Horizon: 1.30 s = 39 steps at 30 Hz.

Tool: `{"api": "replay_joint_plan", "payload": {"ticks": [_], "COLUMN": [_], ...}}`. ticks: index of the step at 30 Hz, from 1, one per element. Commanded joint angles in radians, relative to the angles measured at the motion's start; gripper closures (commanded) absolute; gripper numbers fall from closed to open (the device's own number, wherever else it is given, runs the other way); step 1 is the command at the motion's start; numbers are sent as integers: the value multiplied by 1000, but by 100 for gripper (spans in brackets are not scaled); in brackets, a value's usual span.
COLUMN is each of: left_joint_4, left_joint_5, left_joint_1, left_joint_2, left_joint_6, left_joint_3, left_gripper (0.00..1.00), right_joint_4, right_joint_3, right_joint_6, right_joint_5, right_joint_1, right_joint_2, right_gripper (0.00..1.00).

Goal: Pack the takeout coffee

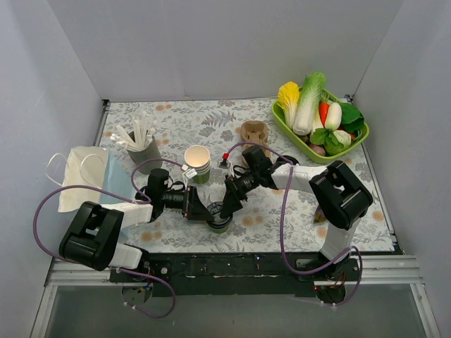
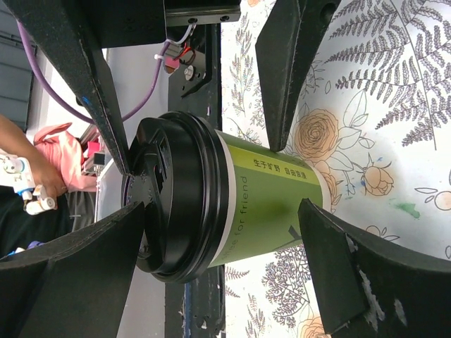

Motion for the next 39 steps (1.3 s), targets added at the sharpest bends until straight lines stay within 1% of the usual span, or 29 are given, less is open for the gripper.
{"api": "replay_joint_plan", "payload": {"ticks": [1,7,12,14,15,18,19,21,22,29,32,35,36,39], "left_joint_4": [30,129,103,103,99,52,-9,-51,-93,-157,-209,-282,-296,-345], "left_joint_5": [-79,-110,-164,-139,-95,-32,-20,-3,0,5,-12,-78,-126,-164], "left_joint_1": [-29,-48,-75,-74,-72,-74,-72,-72,-74,-72,-72,-71,-71,-68], "left_joint_2": [30,109,131,119,113,87,77,59,50,-13,-30,-56,-67,-104], "left_joint_6": [27,65,93,99,103,129,161,186,198,223,252,301,312,342], "left_joint_3": [-15,-23,-4,8,16,65,85,123,132,157,175,198,200,221], "left_gripper": [6,7,7,7,7,6,2,2,2,2,2,2,2,2], "right_joint_4": [35,40,43,46,46,46,44,12,-1,-98,-123,-150,-155,-175], "right_joint_3": [-11,-18,-36,-38,-35,-16,-9,25,36,73,70,74,76,81], "right_joint_6": [-67,-70,-95,-96,-96,-95,-92,-106,-118,-233,-267,-302,-308,-334], "right_joint_5": [123,117,125,116,102,54,37,14,17,88,109,132,145,152], "right_joint_1": [-24,-44,-55,-59,-67,-94,-104,-122,-127,-142,-142,-142,-142,-142], "right_joint_2": [29,25,-15,-26,-37,-56,-60,-70,-76,-161,-175,-196,-201,-222], "right_gripper": [5,6,6,6,6,5,5,2,2,2,2,2,2,2]}}
